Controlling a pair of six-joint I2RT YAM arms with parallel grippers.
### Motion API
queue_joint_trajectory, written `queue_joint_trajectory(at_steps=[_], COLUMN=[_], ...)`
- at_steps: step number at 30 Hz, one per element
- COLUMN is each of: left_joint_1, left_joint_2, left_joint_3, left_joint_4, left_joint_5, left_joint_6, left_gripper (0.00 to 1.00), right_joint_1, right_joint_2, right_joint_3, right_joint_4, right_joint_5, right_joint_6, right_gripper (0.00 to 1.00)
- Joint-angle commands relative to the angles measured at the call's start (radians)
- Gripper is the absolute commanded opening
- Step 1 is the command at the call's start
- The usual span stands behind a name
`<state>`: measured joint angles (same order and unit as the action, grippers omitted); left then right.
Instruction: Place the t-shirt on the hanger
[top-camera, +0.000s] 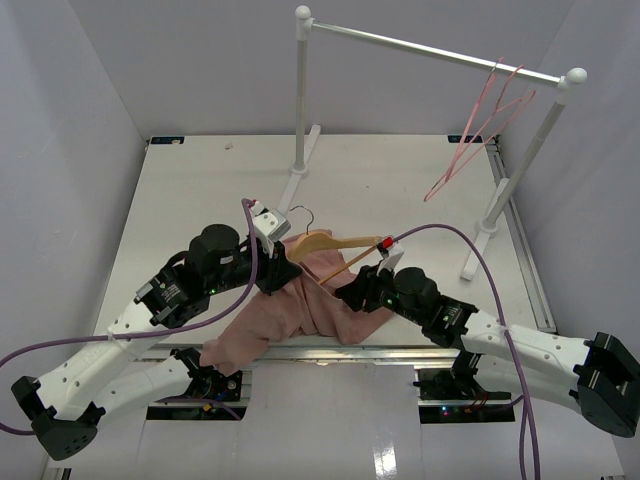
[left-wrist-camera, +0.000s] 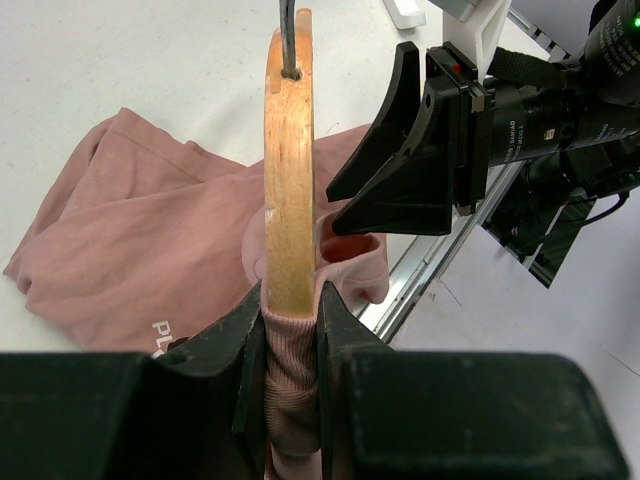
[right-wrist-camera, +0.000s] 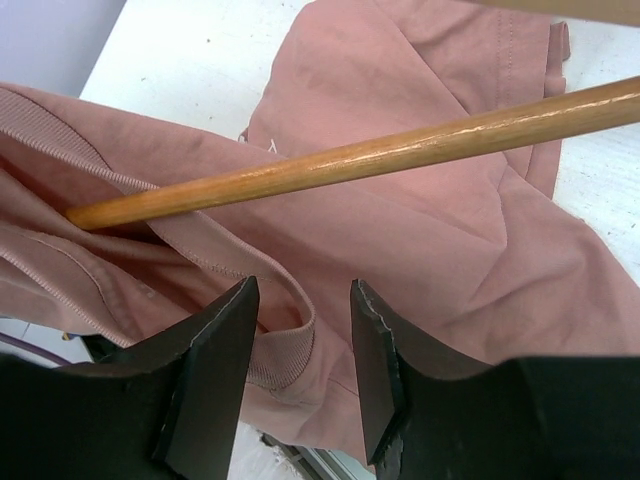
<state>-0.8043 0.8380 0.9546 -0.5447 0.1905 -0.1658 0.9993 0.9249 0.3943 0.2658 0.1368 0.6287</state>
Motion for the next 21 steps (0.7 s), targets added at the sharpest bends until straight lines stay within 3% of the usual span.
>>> queue_joint_trajectory(at_steps=[1, 4, 10, 13, 16, 21], left_joint_1=[0.005, 0.005, 0.004, 0.004, 0.005, 0.004], left_joint_2=[-0.008, -0.011, -0.031, -0.044, -0.059, -0.099], left_joint_3=[-0.001, 0.001, 0.013, 0.012, 0.003, -0.009], left_joint_4=[0.062, 0.071, 0.081, 0.094, 0.098, 0.085], left_joint_5=[0.004, -0.004, -0.011, 0.003, 0.008, 0.023], left_joint_6=[-0.001, 0.002, 0.002, -0.001, 0.001, 0.024], left_gripper=[0.00, 0.00, 0.00, 0.00, 0.00, 0.00], right_joint_1=[0.006, 0.009, 0.012, 0.010, 0.012, 0.010], right_joint_2=[0.005, 0.014, 0.003, 0.004, -0.009, -0.113], right_joint_3=[0.005, -0.011, -0.083, -0.102, -0.118, -0.160], right_joint_4=[0.059, 0.049, 0.098, 0.146, 0.170, 0.124], right_joint_5=[0.021, 0.011, 0.021, 0.006, 0.024, 0.190], right_joint_6=[0.024, 0.033, 0.053, 0.057, 0.058, 0.066], right_gripper=[0.50, 0.42, 0.40, 0.13, 0.08, 0.08])
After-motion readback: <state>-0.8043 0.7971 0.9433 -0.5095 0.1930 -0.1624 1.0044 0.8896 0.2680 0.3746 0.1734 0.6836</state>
